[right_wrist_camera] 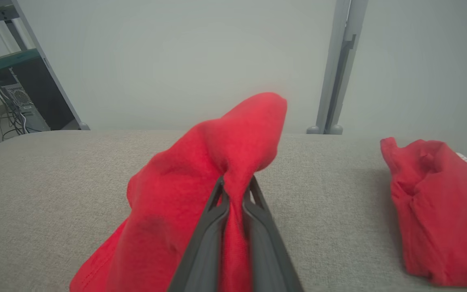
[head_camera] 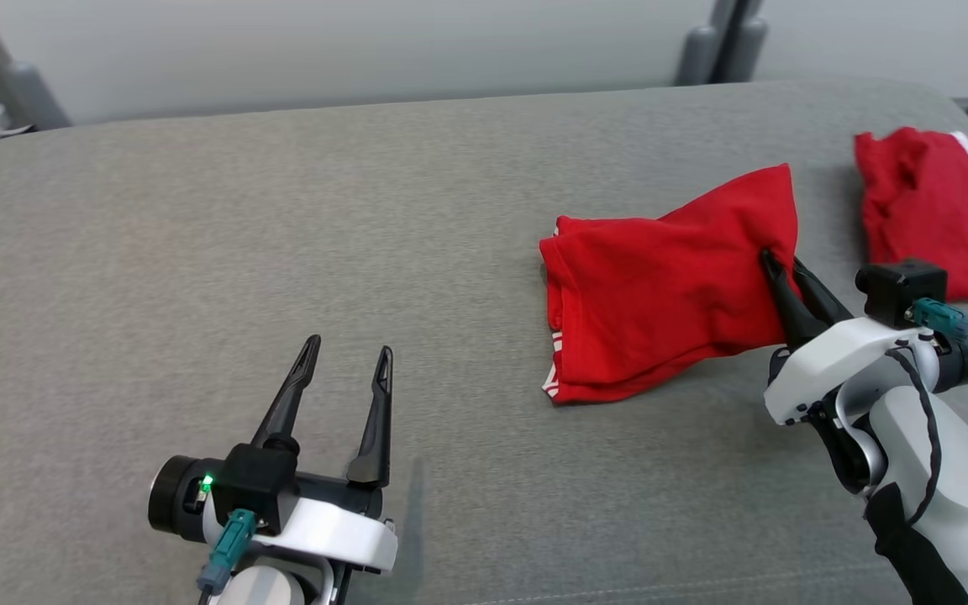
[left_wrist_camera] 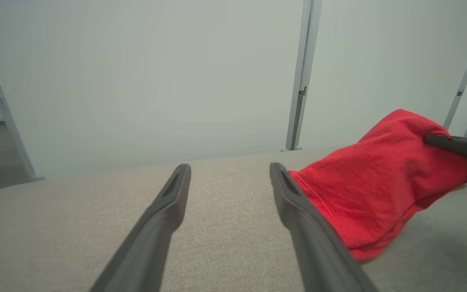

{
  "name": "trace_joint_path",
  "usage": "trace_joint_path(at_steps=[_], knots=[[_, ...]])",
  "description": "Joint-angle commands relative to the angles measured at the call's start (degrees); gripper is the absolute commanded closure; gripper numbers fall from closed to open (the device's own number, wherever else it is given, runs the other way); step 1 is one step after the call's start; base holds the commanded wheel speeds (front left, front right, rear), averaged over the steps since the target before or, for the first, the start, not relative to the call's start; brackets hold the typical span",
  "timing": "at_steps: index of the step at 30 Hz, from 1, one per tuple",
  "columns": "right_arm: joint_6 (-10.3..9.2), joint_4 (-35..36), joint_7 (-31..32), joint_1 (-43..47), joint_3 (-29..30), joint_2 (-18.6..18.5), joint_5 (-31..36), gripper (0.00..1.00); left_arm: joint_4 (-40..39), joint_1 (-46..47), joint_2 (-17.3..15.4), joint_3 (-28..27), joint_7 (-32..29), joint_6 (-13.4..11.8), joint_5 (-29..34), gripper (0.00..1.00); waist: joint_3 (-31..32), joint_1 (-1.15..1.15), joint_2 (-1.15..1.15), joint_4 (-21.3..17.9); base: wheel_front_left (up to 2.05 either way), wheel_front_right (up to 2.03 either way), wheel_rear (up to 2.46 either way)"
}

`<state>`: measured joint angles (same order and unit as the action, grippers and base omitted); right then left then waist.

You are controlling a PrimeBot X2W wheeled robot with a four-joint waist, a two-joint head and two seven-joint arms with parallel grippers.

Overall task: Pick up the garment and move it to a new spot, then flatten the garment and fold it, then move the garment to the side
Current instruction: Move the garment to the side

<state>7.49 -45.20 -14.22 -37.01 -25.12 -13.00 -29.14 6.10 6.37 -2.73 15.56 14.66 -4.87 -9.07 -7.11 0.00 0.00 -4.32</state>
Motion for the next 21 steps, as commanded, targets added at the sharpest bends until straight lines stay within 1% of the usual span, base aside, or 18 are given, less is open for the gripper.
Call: trace_joint_path(at_steps=[1, 10, 11, 21], knots=[[0.00, 1.79, -0.77, 0.55, -0.03, 0.23, 0.62, 1.00, -1.14, 3.01, -0.15, -1.88, 0.34, 0.53, 0.83, 0.00, -0.57, 0.00, 0.00, -3.55, 0.00, 0.00, 0.00], [0.00, 2.71, -0.77, 1.47, 1.49, 1.27, 1.26, 1.00, -0.68, 4.38, -0.15, -1.94, 0.34, 1.28, 2.09, 0.00, -1.77, 0.00, 0.00, -11.37, 0.00, 0.00, 0.00], [0.00, 2.71, -0.77, 1.47, 1.49, 1.27, 1.26, 1.00, -0.68, 4.38, -0.15, -1.94, 0.34, 1.28, 2.09, 0.00, -1.77, 0.00, 0.00, -11.37, 0.00, 0.00, 0.00], [0.00, 3.84, -0.77, 2.26, 2.73, 2.46, 1.72, 1.00, -0.37, 5.38, -0.15, -2.38, 0.34, 2.30, 3.56, 0.00, -3.33, 0.00, 0.00, -18.67, 0.00, 0.00, 0.00]])
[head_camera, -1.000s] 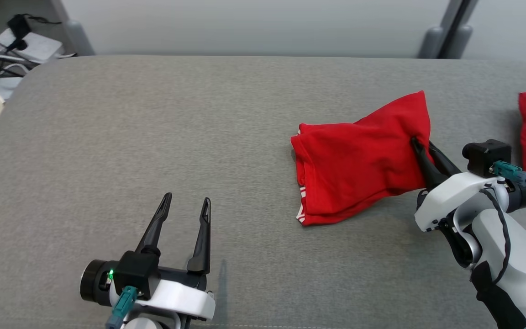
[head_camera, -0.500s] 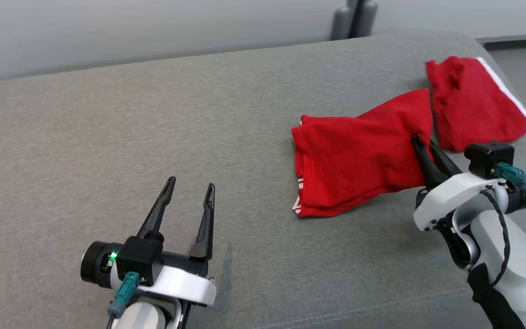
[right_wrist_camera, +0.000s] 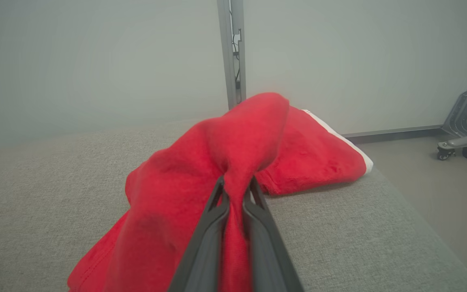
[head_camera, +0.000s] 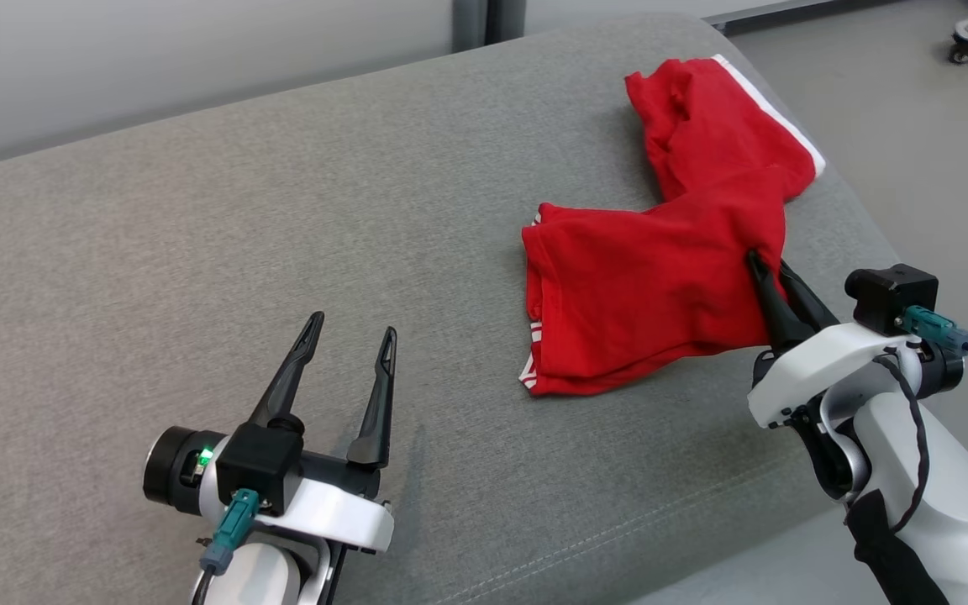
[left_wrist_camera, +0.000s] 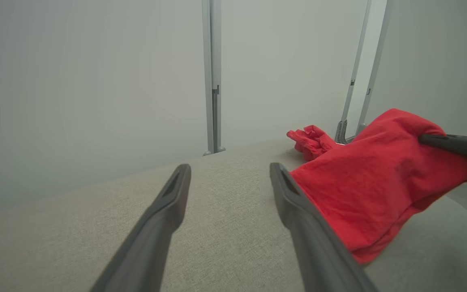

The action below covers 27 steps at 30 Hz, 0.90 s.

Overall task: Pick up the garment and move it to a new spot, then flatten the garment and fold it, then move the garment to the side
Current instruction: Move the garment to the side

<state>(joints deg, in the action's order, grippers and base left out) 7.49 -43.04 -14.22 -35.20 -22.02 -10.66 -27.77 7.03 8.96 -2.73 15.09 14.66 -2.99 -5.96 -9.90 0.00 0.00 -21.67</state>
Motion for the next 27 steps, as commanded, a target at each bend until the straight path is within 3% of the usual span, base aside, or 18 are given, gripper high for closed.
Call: trace_joint_path(at_steps=[1, 11, 20, 27], knots=[[0.00, 1.78, -0.77, 0.51, -0.24, 0.26, 0.36, 1.00, -1.24, 2.87, -0.15, -1.97, 0.34, 0.52, 0.56, 0.00, -0.67, 0.00, 0.00, -2.01, 0.00, 0.00, 0.00], [0.00, 2.01, -0.78, 0.81, 0.59, 0.82, 0.61, 1.00, -0.78, 3.48, -0.15, -2.08, 0.34, 1.01, 1.20, 0.00, -1.28, 0.00, 0.00, -6.49, 0.00, 0.00, 0.00], [0.00, 2.57, -0.78, -1.20, 1.20, 1.07, 1.30, 1.00, -0.61, 4.01, -0.15, -1.99, 0.34, 1.44, 1.57, 0.00, -2.10, 0.00, 0.00, -5.68, 0.00, 0.00, 0.00], [0.00, 1.90, -0.65, -9.54, -2.38, 2.30, 0.96, 1.00, -0.54, 4.49, -0.20, -2.64, 0.34, 2.02, 2.60, 0.00, -3.58, 0.00, 0.00, -4.43, 0.00, 0.00, 0.00]])
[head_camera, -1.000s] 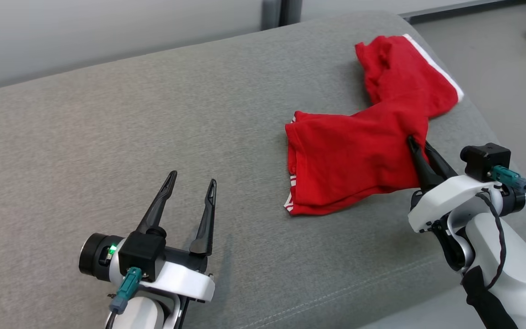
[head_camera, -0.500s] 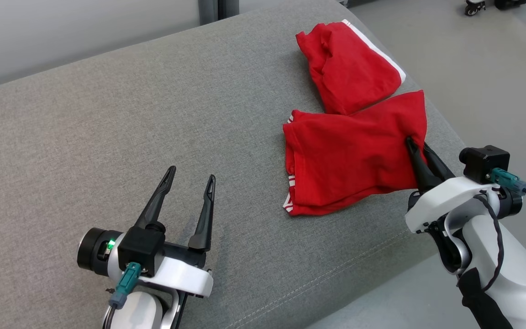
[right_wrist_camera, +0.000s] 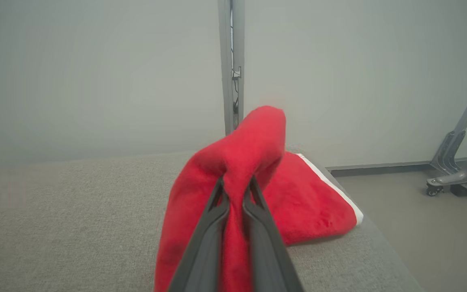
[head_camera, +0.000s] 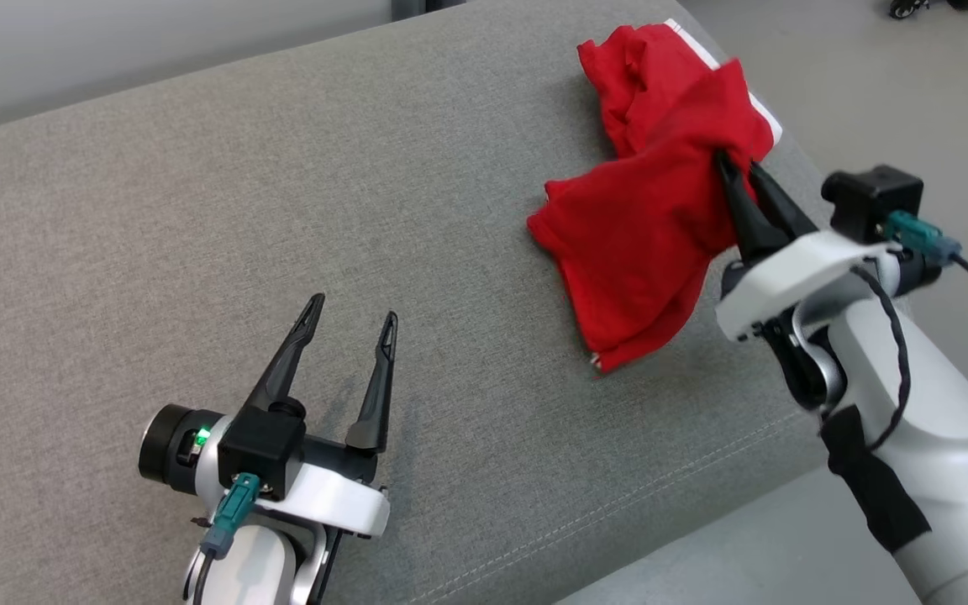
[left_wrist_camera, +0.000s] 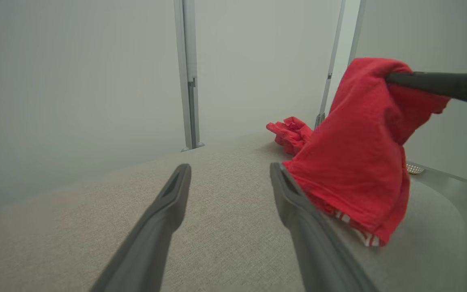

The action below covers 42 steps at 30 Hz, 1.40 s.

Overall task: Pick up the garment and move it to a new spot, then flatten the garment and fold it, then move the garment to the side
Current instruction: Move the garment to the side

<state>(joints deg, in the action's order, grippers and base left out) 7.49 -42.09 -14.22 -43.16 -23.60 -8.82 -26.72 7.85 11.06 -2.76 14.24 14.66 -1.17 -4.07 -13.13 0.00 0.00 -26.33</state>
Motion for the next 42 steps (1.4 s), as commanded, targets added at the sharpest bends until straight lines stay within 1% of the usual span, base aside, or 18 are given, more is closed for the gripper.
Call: trace_joint_path(at_steps=[1, 5, 6, 7, 9, 10, 16, 19, 24, 29, 32, 40, 41, 42], knots=[[0.00, 0.36, -0.22, -3.35, -1.69, 0.64, -0.56, 1.00, -1.39, 2.50, -0.20, -1.86, 0.34, 0.29, 0.87, 0.00, -0.67, 0.00, 0.00, 0.39, 0.00, 0.00, 0.00], [0.00, -1.80, 2.05, -10.99, -5.23, 1.11, -2.22, 1.00, -1.45, 3.18, -0.29, -1.80, 0.34, 0.75, 1.50, 0.00, -2.09, 0.00, 0.00, 1.37, 0.00, 0.00, 0.00], [0.00, -1.80, 2.05, -10.99, -5.23, 1.11, -2.22, 1.00, -1.45, 3.18, -0.29, -1.80, 0.34, 0.75, 1.50, 0.00, -2.09, 0.00, 0.00, 1.37, 0.00, 0.00, 0.00], [0.00, -2.65, 3.18, -14.45, -6.77, 1.45, -3.29, 1.00, -1.47, 3.62, -0.30, -1.79, 0.34, 0.87, 1.76, 0.00, -2.88, 0.00, 0.00, 1.95, 0.00, 0.00, 0.00], [0.00, -3.04, 3.72, -16.09, -7.60, 1.55, -3.73, 1.00, -1.48, 3.88, -0.31, -1.75, 0.34, 0.98, 1.86, 0.00, -3.29, 0.00, 0.00, 2.26, 0.00, 0.00, 0.00], [0.00, -4.02, 4.61, -19.04, -8.94, 1.63, -4.60, 1.00, -1.50, 4.39, -0.33, -1.62, 0.34, 1.17, 2.09, 0.00, -4.04, 0.00, 0.00, 2.81, 0.00, 0.00, 0.00], [0.00, -6.44, 5.92, -24.75, -11.56, 1.75, -8.83, 1.00, -1.74, 5.97, -0.43, -1.26, 0.34, 1.37, 2.70, 0.00, -6.36, 0.00, 0.00, 3.84, 0.00, 0.00, 0.00], [0.00, -7.85, 6.17, -26.01, -12.57, -0.02, -11.10, 1.00, -1.72, 6.58, -0.72, -1.08, 0.34, 1.45, 3.07, 0.00, -7.78, 0.00, 0.00, 4.13, 0.00, 0.00, 0.00], [0.00, -12.23, 5.16, -26.62, -13.19, -5.09, -13.38, 1.00, -1.89, 7.99, -1.41, -0.74, 0.34, 1.78, 3.54, 0.00, -10.40, 0.00, 0.00, 4.81, 0.00, 0.00, 0.00], [0.00, -16.91, 2.70, -28.19, -14.12, -8.55, -13.10, 1.00, -1.82, 8.96, -1.83, -0.41, 0.34, 1.75, 3.83, 0.00, -11.64, 0.00, 0.00, 4.97, 0.00, 0.00, 0.00], [0.00, -19.99, 1.42, -29.45, -15.29, -10.19, -11.32, 1.00, -1.50, 9.34, -1.78, 0.28, 0.34, 2.09, 3.74, 0.00, -12.14, 0.00, 0.00, 5.15, 0.00, 0.00, 0.00], [0.00, -27.36, -0.29, -32.64, -16.13, -9.84, -8.25, 1.00, -1.16, 11.35, -2.09, 1.82, 0.34, 2.77, 4.19, 0.00, -14.12, 0.00, 0.00, 5.56, 0.00, 0.00, 0.00], [0.00, -28.02, -0.40, -32.90, -15.99, -9.87, -7.96, 0.80, -1.14, 11.63, -2.10, 2.04, 0.34, 2.86, 4.24, 0.00, -14.39, 0.00, 0.00, 5.75, 0.00, 0.00, 0.00], [0.00, -28.69, -0.49, -33.13, -15.73, -9.94, -7.70, 0.53, -1.12, 11.87, -2.13, 2.24, 0.34, 2.94, 4.28, 0.00, -14.65, 0.00, 0.00, 5.91, 0.00, 0.00, 0.00]])
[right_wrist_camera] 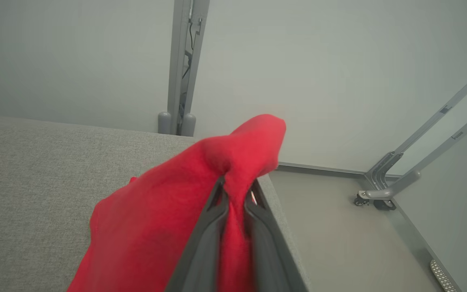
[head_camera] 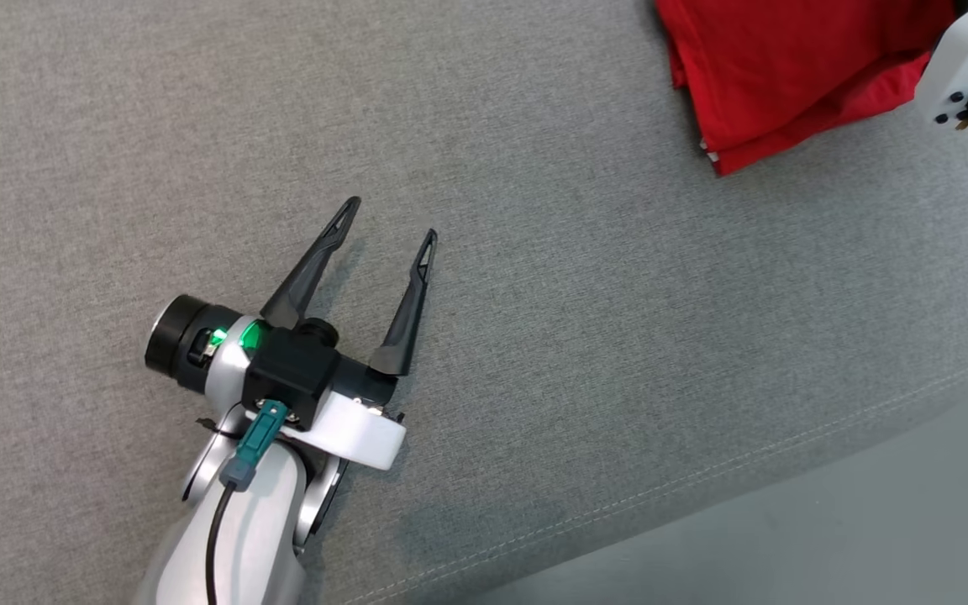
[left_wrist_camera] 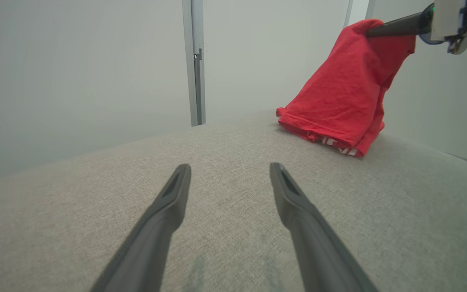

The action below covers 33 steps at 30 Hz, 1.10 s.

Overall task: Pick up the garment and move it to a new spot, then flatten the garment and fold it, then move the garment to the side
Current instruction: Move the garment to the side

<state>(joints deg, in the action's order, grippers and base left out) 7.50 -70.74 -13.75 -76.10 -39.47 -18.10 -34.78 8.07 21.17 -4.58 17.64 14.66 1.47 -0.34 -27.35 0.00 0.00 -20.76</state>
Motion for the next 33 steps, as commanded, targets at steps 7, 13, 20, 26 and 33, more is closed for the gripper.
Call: trace_joint_path(at_steps=[7, 13, 20, 26, 33], knots=[[-0.01, -2.58, -1.22, -1.99, 3.07, -1.90, 4.54, 0.00, -1.32, 2.57, -0.76, -0.58, 0.34, 0.19, 0.57, 0.00, -1.65, 0.00, 0.00, 1.09, 0.00, 0.00, 0.00], [-0.01, -2.89, -1.23, -2.91, 5.86, -1.48, 11.38, 0.00, -1.09, 2.38, -1.02, -0.60, 0.34, -0.25, 0.27, 0.00, -0.81, 0.00, 0.00, 0.99, 0.00, 0.00, 0.00], [-0.01, -2.08, -1.24, -3.48, 13.88, 1.57, 22.27, 0.00, -1.26, 1.75, -0.71, -0.53, 0.34, -0.81, -0.74, 0.00, 2.06, 0.00, 0.00, 1.56, 0.00, 0.00, 0.00], [-0.01, 2.81, -1.24, 1.71, 20.16, 7.20, 25.60, 0.00, -1.55, 0.23, 0.16, -1.01, 0.34, -1.72, -2.89, 0.00, 5.76, 0.00, 0.00, 3.41, 0.00, 0.00, 0.00], [-0.01, 10.43, -1.24, 11.80, 21.68, 10.76, 26.71, 0.00, -2.27, -2.86, 1.17, -2.81, 0.34, -3.57, -6.32, 0.00, 10.66, 0.00, 0.00, 6.97, 0.00, 0.00, 0.00]])
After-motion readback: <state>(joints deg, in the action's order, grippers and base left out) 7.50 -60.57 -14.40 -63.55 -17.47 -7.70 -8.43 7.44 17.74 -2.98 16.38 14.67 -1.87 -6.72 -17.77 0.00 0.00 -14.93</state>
